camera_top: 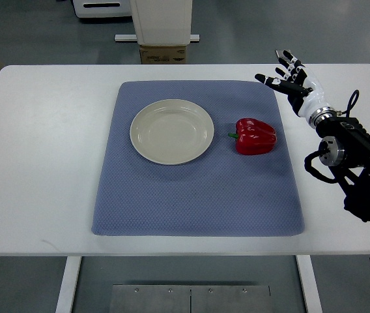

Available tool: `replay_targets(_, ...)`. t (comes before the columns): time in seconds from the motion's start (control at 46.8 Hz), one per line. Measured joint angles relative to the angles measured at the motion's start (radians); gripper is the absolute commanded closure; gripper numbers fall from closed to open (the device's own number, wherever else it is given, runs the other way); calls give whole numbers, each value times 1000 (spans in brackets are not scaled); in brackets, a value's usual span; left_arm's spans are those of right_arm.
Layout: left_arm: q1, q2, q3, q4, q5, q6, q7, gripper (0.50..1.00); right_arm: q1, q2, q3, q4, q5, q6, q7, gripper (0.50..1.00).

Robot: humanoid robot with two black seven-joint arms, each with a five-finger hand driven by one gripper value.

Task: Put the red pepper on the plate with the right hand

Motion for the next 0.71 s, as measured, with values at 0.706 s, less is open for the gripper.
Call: replay_targets(0.706,0,0,0,0,1,0,0,500,11,-10,0,-3,0,0,-2,500)
